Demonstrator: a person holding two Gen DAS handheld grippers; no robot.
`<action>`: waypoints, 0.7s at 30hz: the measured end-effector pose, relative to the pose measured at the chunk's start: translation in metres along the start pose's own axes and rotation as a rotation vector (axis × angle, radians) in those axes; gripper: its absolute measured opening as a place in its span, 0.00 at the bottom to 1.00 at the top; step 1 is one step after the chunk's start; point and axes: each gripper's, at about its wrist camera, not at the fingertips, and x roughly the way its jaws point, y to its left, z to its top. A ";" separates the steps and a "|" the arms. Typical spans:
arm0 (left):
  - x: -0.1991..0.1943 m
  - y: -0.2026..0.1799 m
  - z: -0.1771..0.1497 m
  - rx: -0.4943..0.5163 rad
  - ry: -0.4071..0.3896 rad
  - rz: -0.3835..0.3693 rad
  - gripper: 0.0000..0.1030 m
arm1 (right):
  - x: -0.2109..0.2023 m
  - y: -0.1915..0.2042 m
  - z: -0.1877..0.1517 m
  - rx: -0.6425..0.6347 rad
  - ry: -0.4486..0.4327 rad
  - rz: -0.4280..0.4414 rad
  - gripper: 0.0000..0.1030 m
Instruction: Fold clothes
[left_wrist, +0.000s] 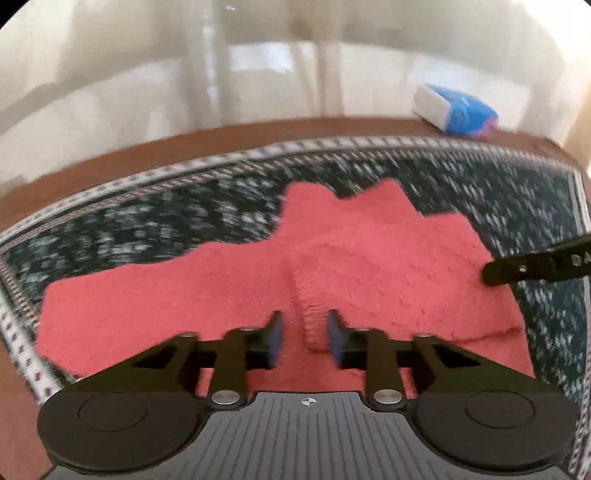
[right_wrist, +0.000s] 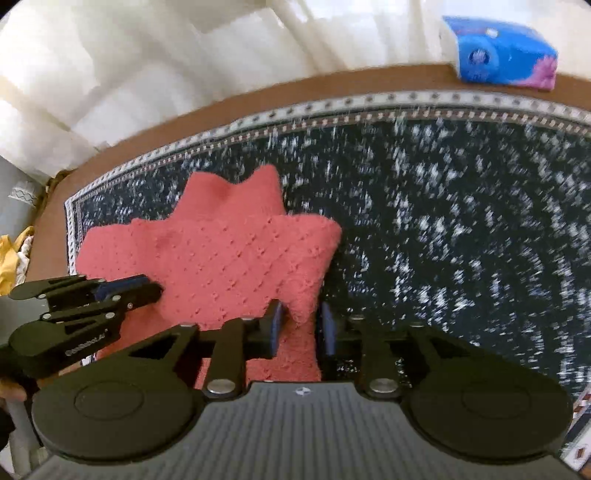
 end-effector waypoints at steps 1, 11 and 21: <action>-0.009 0.007 0.000 -0.016 -0.028 0.033 0.65 | -0.006 0.003 0.001 -0.007 -0.019 -0.001 0.35; -0.025 0.136 -0.012 -0.249 -0.049 0.369 0.77 | -0.007 0.078 0.020 -0.145 -0.068 0.146 0.51; -0.011 0.163 -0.018 -0.232 -0.020 0.249 0.74 | 0.030 0.135 0.014 -0.194 0.031 0.148 0.53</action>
